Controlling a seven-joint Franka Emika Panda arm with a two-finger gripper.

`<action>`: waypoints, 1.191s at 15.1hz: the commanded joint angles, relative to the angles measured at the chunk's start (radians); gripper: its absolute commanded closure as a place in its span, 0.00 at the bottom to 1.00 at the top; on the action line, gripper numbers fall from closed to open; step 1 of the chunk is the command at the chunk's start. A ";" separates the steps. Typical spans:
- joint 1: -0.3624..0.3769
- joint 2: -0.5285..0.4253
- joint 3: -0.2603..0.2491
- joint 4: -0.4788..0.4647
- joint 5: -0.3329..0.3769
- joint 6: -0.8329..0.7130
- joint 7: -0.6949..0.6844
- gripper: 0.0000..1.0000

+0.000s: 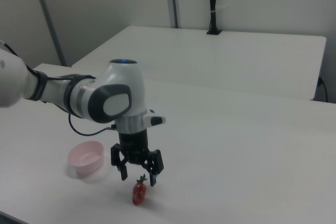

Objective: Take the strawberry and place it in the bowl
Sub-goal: 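Lower the open gripper over the red strawberry and close on it, then carry the strawberry over the pink bowl and lower it inside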

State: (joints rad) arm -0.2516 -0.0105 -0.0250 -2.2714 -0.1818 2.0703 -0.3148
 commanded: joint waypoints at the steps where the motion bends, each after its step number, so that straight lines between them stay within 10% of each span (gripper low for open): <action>1: -0.003 0.064 0.000 -0.011 0.001 0.034 0.000 0.00; 4: 0.006 0.103 0.002 -0.008 0.002 0.036 0.013 0.12; 6: 0.008 0.103 0.002 -0.004 0.027 0.034 0.013 0.57; 8: 0.009 0.098 0.003 0.009 0.051 0.033 0.013 0.81; 14: 0.141 0.027 0.022 0.146 0.188 -0.213 0.063 0.91; 18: 0.189 0.049 0.121 0.205 0.232 -0.256 0.199 0.91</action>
State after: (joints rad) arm -0.0983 0.0278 0.0364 -2.0907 0.0217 1.8398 -0.2124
